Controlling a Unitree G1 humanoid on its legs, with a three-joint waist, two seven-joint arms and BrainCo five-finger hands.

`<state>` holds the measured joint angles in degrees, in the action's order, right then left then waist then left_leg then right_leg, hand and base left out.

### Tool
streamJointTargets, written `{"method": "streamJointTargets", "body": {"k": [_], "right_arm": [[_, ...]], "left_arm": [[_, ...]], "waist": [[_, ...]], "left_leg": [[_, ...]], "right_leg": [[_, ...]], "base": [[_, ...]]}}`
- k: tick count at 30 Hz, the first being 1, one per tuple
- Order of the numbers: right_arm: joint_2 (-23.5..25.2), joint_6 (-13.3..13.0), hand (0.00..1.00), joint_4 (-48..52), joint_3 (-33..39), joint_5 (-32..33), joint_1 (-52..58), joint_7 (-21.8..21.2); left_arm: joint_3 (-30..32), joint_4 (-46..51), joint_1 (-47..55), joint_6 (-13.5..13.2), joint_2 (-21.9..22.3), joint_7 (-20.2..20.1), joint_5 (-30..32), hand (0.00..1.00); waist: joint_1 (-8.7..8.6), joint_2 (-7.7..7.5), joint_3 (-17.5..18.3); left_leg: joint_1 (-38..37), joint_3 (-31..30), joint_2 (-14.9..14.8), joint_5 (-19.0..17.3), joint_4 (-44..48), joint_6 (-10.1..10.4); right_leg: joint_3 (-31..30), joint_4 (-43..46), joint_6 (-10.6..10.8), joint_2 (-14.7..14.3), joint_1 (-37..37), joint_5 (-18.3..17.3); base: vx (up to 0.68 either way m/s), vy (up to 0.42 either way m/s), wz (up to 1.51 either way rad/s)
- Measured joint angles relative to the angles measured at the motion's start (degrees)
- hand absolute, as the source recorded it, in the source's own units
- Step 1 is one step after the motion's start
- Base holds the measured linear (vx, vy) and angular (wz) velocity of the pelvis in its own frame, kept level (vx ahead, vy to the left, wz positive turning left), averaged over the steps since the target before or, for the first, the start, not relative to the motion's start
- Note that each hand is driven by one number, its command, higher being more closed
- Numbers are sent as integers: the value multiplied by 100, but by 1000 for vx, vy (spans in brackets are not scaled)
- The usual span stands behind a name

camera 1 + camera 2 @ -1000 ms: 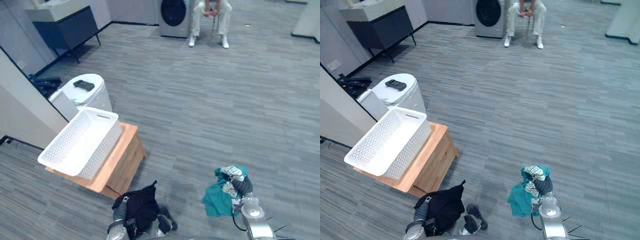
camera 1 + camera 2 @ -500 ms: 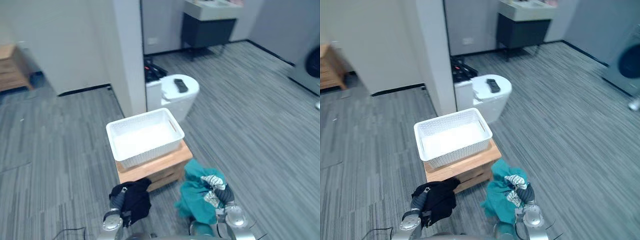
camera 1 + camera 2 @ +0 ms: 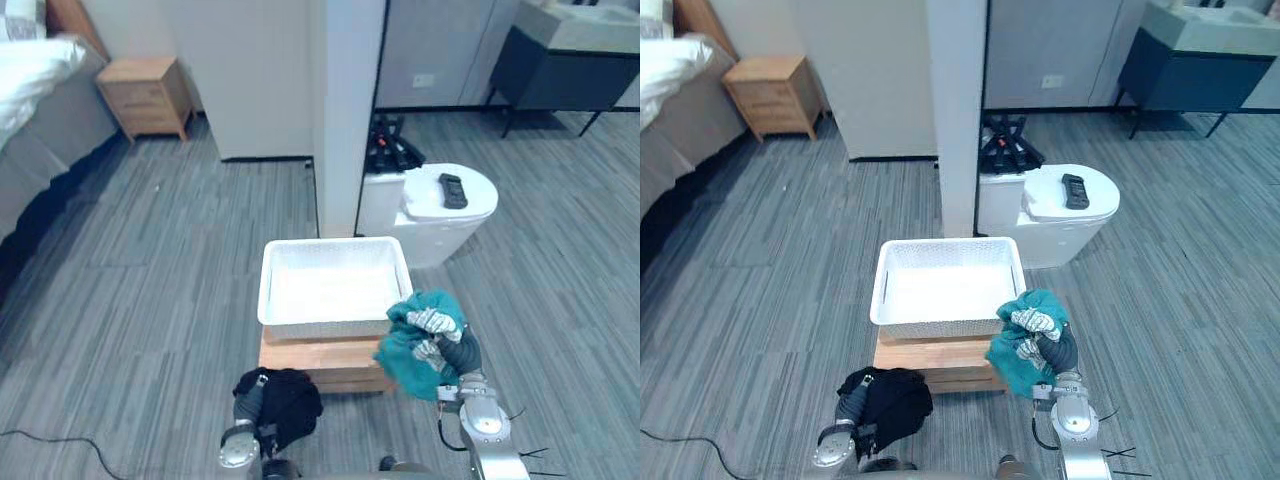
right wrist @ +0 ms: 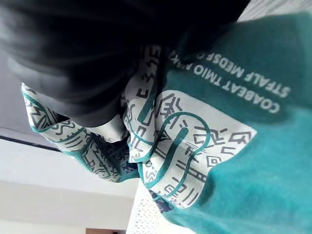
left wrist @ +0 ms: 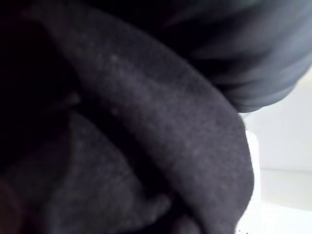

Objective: Tidy the bed and pick cloth on bed and put in laundry

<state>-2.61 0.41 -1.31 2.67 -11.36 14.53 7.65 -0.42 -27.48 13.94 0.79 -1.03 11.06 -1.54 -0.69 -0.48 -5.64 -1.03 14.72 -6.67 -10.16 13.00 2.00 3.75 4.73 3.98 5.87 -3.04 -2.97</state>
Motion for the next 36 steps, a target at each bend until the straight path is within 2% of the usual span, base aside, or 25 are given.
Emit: {"method": "streamJointTargets", "body": {"k": [2,5,8,11,16,19,20,22,25,28,32,33,36], "right_arm": [[-14,-3,100,-2,112,-34,-49,-1],[-50,-2,100,-9,198,-46,-213,-2],[-308,-3,100,-9,156,-43,-625,-10],[-851,-8,100,-9,-19,-38,-1275,-10],[-1819,-124,100,-8,-452,77,-2870,-8],[-2074,-257,100,-9,-623,184,-3427,-9],[-2110,-264,100,-24,-818,188,-3740,-7],[-2111,-292,100,-71,-990,186,-3934,-13],[-2172,-389,100,-574,-1380,181,-4615,-17],[-2296,-364,100,-1366,-1593,172,-5303,-22],[-2325,-258,100,-2060,-1613,156,-5897,-16],[-2392,-230,100,-2265,-1612,152,-6077,-12],[-2627,-201,100,-2797,-1610,135,-6580,13]], "left_arm": [[-7,-160,-23,0,-142,-105,4,100],[-15,-242,-91,-6,-267,-115,17,100],[-76,-375,-121,-5,-301,-123,62,100],[-281,-379,-130,-13,-390,-231,122,100],[-400,-410,-102,-20,-412,-227,110,100],[-415,-419,-95,-22,-413,-223,89,100],[-445,-474,-86,-23,-410,-223,-1,100],[-450,-502,-91,-24,-400,-219,-14,100],[-451,-492,-191,-128,-364,-218,-114,100],[-451,-177,-309,-166,-361,-206,-311,100],[-457,615,-147,-354,-375,-192,-504,100],[-496,839,-135,-402,-377,-193,-512,100],[-637,1348,-152,-567,-393,-195,-559,100]], "waist": [[-35,-19,63],[-70,-20,65],[-167,-20,65],[-162,-42,73],[-145,-91,69],[-135,-126,48],[-51,-178,8],[2,-197,-5],[16,-184,-195],[177,-54,-574],[267,171,-973],[331,234,-1090],[357,433,-1348]], "left_leg": [[-291,31,146,265,-547,0],[-293,37,156,348,-702,22],[-329,42,165,465,-902,32],[-364,98,205,619,-1069,23],[-279,89,323,1013,-1678,63],[-244,-37,321,1262,-1890,54],[-185,-68,305,1339,-1890,84],[-67,-106,300,1378,-1891,67],[287,-373,325,1582,-1890,13],[679,-617,350,1757,-1890,0],[1109,-845,376,1955,-1888,-57],[1220,-881,382,2002,-1888,-65],[1576,-1050,395,2124,-1889,-67]], "right_leg": [[-53,-10,-6,67,-37,12],[-67,-57,37,58,29,89],[-81,-166,42,34,49,234],[-163,-287,72,40,72,386],[-311,-392,130,102,326,360],[-310,-385,130,51,446,379],[-288,-407,109,37,460,471],[-252,-437,103,35,515,519],[-35,-492,53,56,733,665],[194,-509,55,65,982,822],[432,-535,34,68,1263,956],[457,-579,40,68,1343,1013],[643,-649,13,73,1565,1119]], "base": [[57,47,-1],[-14,15,-4],[-77,1,-6],[-139,8,-14],[-222,-5,-1],[-110,-23,22],[-76,-19,13],[-81,-12,14],[-67,-5,42],[-104,23,41],[-84,28,34],[-59,11,24],[-68,2,25]]}}
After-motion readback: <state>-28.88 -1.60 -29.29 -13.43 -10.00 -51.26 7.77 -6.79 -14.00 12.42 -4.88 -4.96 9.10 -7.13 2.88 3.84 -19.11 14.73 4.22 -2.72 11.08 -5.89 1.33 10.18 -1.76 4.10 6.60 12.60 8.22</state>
